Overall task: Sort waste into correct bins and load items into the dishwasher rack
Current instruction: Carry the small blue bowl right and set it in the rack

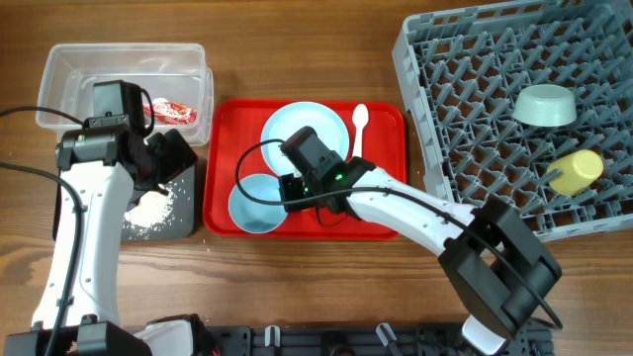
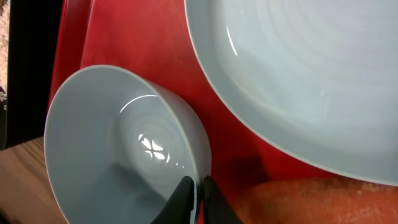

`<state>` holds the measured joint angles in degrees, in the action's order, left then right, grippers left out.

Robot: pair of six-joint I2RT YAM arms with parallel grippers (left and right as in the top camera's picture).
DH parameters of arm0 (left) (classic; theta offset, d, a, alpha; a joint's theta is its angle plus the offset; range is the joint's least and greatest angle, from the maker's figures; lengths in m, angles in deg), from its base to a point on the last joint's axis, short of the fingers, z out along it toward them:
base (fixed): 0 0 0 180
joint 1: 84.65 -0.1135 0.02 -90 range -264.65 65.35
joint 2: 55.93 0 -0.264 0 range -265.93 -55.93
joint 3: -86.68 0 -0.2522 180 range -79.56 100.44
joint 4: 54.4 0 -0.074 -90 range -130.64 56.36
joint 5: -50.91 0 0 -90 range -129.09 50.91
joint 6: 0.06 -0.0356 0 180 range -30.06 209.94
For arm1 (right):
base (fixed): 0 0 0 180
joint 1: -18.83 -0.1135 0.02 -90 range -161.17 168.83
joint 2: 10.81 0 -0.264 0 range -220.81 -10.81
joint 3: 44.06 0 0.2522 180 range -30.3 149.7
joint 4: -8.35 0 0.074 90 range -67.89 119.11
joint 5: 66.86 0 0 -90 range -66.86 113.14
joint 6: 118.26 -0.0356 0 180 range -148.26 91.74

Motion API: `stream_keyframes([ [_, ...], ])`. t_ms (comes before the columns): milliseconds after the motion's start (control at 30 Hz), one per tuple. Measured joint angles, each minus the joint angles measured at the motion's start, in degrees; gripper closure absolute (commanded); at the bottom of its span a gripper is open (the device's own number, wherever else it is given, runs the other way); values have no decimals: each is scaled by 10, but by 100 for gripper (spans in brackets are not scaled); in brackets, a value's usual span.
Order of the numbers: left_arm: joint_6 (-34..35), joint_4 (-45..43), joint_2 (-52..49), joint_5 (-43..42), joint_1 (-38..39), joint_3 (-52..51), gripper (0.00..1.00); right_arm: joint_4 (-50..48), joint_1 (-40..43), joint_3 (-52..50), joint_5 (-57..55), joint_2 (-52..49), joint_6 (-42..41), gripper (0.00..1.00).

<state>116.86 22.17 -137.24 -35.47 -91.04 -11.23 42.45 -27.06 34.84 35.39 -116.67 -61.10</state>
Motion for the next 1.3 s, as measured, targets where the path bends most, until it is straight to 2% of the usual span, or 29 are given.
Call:
stream_keyframes([
  [667,0,0,0,0,0,0,0,4,12,13,-9,13,-11,96],
  [900,0,0,0,0,0,0,0,70,89,28,-109,179,49,96],
  [1033,0,0,0,0,0,0,0,82,160,32,-201,261,103,96],
  [1300,0,-1,0,0,0,0,0,27,318,34,-394,315,227,96],
])
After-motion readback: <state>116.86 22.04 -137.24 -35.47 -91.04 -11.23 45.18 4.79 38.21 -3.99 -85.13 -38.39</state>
